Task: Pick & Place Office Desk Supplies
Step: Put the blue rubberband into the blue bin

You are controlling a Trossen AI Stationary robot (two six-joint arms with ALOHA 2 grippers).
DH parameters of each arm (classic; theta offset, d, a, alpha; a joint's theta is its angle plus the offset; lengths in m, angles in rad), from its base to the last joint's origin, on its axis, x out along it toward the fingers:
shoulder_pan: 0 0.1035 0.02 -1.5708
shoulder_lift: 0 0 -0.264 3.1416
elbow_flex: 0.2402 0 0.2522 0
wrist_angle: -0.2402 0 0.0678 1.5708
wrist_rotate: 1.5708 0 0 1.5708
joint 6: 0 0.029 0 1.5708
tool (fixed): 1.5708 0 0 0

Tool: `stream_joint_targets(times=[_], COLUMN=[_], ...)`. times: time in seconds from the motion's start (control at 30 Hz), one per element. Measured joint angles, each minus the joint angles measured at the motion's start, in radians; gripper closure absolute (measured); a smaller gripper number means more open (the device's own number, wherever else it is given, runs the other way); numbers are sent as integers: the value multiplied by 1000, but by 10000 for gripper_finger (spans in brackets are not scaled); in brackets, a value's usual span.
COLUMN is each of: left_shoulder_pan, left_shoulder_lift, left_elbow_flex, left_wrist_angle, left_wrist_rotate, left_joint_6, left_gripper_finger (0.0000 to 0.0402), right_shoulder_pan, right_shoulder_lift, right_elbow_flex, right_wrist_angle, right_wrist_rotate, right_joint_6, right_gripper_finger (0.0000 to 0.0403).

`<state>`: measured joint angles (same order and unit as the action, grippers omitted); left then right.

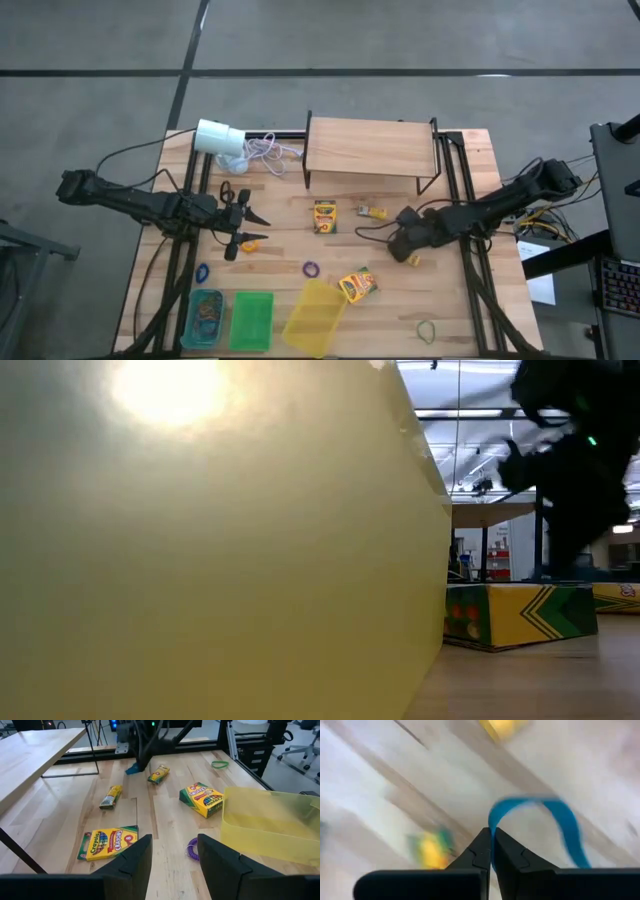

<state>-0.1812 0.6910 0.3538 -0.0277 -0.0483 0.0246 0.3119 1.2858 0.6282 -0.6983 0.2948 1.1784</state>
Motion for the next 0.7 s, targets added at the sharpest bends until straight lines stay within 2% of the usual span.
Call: stream_joint_targets(times=[0.13,0.23,0.4,0.57,0.7], left_shoulder_pan=[0,0,0,0,0], left_shoulder_lift=[0,0,0,0,0], left_elbow_flex=[0,0,0,0,0], left_wrist_angle=[0,0,0,0,0], left_wrist_rotate=[0,0,0,0,0], left_joint_6=[0,0,0,0,0], left_gripper_finger=[240,240,240,240,240], right_shoulder_pan=[6,25,72,97,96], right_shoulder_lift=[0,-1,9,77,181], right_elbow_flex=[136,237,367,446,515], right_wrist_angle=[3,50,283,563,675], right_wrist_rotate=[108,230,411,437,438], right_joint_6=[-66,-163,-456,-828,-1000], right_gripper_finger=[394,394,394,394,394])
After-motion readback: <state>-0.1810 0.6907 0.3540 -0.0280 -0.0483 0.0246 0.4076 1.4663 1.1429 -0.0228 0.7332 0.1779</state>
